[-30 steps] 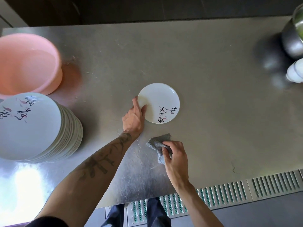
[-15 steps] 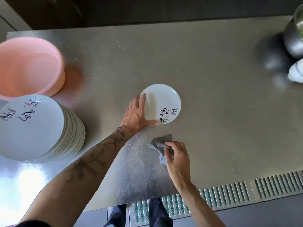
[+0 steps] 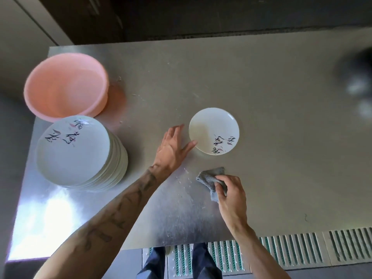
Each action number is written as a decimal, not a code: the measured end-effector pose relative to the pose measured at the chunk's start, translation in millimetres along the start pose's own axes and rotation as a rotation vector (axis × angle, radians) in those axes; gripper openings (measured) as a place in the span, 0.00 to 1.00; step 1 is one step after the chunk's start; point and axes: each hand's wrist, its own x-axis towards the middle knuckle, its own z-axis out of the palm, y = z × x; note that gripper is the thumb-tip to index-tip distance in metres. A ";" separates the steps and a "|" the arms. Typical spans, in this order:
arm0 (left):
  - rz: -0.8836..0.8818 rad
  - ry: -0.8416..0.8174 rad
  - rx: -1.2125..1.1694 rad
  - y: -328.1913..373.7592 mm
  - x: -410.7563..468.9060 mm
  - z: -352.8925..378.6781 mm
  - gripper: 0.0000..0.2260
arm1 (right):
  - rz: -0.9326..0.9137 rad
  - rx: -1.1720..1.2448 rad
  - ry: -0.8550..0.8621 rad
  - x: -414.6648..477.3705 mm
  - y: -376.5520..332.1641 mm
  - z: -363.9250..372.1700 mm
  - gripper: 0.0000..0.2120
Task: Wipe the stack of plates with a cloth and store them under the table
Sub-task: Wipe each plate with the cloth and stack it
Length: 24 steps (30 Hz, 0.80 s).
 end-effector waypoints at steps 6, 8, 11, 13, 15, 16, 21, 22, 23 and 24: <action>0.208 0.367 0.308 -14.0 -64.9 -106.9 0.18 | -0.085 -0.027 -0.045 2.8 -24.4 6.7 0.09; 0.189 0.424 0.398 -27.1 -81.6 -140.6 0.16 | -0.122 -0.031 -0.054 3.7 -33.0 10.0 0.08; -0.003 0.501 0.575 -56.8 -102.6 -185.1 0.16 | -0.142 -0.031 -0.073 3.0 -47.2 16.3 0.08; -0.153 0.531 0.622 -77.9 -114.7 -210.2 0.19 | -0.156 -0.033 -0.085 1.0 -56.0 20.0 0.08; -0.276 0.519 0.602 -96.1 -122.9 -227.6 0.21 | -0.168 -0.028 -0.093 -1.3 -64.1 22.6 0.08; -0.313 0.501 0.570 -103.9 -126.0 -232.7 0.22 | -0.173 -0.025 -0.097 -2.9 -67.6 23.5 0.08; -0.289 0.422 0.323 -129.9 -130.3 -239.3 0.24 | -0.179 -0.019 -0.085 -11.0 -79.1 23.5 0.08; -0.304 0.415 0.269 -133.7 -130.2 -239.9 0.23 | -0.176 -0.019 -0.083 -12.1 -80.4 23.0 0.08; -0.321 0.410 0.218 -136.9 -130.1 -240.2 0.23 | -0.174 -0.023 -0.079 -13.0 -81.1 22.7 0.09; -0.327 0.410 0.172 -139.8 -130.0 -240.5 0.23 | -0.171 -0.029 -0.076 -13.4 -81.5 22.4 0.09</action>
